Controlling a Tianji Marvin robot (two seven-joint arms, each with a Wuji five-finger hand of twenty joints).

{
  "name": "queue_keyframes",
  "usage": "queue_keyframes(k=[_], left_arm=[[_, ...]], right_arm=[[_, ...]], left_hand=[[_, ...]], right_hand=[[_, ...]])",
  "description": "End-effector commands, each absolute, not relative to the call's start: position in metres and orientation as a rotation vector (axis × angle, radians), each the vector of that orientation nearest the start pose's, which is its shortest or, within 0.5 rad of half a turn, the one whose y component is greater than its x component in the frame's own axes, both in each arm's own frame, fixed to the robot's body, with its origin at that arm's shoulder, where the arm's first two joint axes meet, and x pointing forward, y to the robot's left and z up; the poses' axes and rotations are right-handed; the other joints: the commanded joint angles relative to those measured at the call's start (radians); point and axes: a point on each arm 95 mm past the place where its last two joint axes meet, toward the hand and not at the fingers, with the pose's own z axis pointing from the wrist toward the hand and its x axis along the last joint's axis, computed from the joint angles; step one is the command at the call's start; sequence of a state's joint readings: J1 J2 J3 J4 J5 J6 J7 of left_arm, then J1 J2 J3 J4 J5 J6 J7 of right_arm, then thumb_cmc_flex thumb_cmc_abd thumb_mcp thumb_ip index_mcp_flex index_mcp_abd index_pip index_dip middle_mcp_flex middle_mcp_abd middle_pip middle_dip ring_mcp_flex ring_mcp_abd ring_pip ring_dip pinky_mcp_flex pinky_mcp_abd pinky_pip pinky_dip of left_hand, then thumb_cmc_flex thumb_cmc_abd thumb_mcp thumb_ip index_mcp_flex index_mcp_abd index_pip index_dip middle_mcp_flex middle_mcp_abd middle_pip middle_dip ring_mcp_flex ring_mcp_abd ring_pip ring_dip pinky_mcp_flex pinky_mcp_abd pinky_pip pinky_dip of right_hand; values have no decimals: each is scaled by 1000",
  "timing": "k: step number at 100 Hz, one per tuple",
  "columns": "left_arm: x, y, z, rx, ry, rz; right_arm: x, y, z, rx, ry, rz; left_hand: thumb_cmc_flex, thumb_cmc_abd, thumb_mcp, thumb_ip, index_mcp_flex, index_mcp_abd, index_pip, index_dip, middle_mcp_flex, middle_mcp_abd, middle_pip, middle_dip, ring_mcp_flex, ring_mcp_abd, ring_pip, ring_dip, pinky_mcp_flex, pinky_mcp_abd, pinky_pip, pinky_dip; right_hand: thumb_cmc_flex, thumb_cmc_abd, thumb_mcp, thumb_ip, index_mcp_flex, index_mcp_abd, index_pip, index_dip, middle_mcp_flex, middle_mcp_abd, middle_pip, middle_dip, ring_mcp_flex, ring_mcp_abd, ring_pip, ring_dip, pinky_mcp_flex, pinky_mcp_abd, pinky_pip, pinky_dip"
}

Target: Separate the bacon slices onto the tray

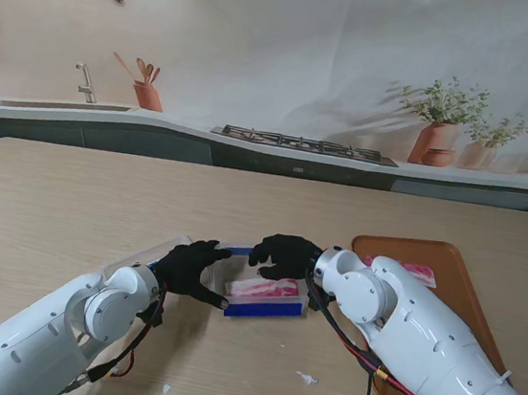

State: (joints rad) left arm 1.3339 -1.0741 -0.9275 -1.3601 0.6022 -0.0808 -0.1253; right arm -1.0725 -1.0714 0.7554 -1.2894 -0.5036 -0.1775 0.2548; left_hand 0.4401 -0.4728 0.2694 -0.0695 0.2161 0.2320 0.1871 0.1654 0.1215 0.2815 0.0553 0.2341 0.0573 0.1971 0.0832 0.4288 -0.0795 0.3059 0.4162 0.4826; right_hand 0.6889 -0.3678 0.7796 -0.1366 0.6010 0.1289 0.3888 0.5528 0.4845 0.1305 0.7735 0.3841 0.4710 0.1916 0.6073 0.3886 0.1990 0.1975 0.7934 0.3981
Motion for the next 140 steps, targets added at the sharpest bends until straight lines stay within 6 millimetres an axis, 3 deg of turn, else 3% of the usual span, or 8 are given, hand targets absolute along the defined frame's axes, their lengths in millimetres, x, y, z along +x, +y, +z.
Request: queue_keyframes(k=[1, 55, 71, 101, 123, 140], left_arm=[[417, -39, -393, -1580, 1803, -1530], [417, -39, -394, -1582, 1810, -1526], [416, -39, -393, -1582, 1811, -1526], [415, -39, -391, -1585, 1807, -1527], [414, -40, -391, -1584, 1810, -1526], [414, -39, -391, -1586, 1809, -1524]], right_arm=[[471, 80, -332, 1366, 2025, 1619], [475, 87, -352, 1364, 2134, 1494], [473, 87, -352, 1375, 2161, 1451], [468, 88, -351, 1427, 2213, 1403], [468, 90, -349, 1454, 2216, 1388], [468, 90, -347, 1461, 2229, 1380]], left_hand=[[98, 10, 122, 18, -8, 55, 5, -12, 18, -113, 28, 1, -34, -14, -22, -8, -9, 2, -23, 18], [98, 9, 125, 18, -7, 55, 4, -12, 18, -114, 28, 0, -34, -14, -22, -8, -10, 2, -24, 18], [98, 8, 125, 18, -7, 54, 5, -11, 18, -114, 28, 0, -35, -15, -22, -8, -10, 2, -24, 18], [97, 11, 124, 18, -7, 55, 5, -11, 18, -114, 28, 0, -34, -15, -22, -8, -10, 2, -25, 17], [97, 11, 123, 18, -6, 55, 5, -12, 18, -114, 28, 0, -35, -16, -23, -8, -10, 3, -26, 18], [99, 11, 123, 19, -6, 56, 4, -12, 18, -113, 28, 0, -35, -15, -23, -8, -10, 2, -27, 18]], right_hand=[[24, 29, -12, 60, -1, 22, -10, -13, -20, 18, -12, -5, -14, 24, -8, -9, -9, -7, 19, -19], [9, 41, -28, 60, -8, 25, -28, -26, -27, 22, -37, -16, -27, 23, -28, -19, -27, -2, 15, -29], [-30, 70, -73, 58, -5, 24, -29, -28, -17, 20, -43, -18, -29, 26, -27, -19, -51, 17, 14, -21], [-20, 115, -134, 67, 43, 11, -10, -23, 79, 29, -34, -15, 25, 41, 7, -6, -65, 32, -6, -9], [3, 105, -151, 50, 75, 4, 15, -31, 185, 23, 24, 10, 99, 45, 47, 10, -69, 40, -28, 0], [11, 101, -153, 40, 96, 21, 61, -79, 238, 2, 155, 108, 144, 33, 112, 40, -59, 44, -42, 18]])
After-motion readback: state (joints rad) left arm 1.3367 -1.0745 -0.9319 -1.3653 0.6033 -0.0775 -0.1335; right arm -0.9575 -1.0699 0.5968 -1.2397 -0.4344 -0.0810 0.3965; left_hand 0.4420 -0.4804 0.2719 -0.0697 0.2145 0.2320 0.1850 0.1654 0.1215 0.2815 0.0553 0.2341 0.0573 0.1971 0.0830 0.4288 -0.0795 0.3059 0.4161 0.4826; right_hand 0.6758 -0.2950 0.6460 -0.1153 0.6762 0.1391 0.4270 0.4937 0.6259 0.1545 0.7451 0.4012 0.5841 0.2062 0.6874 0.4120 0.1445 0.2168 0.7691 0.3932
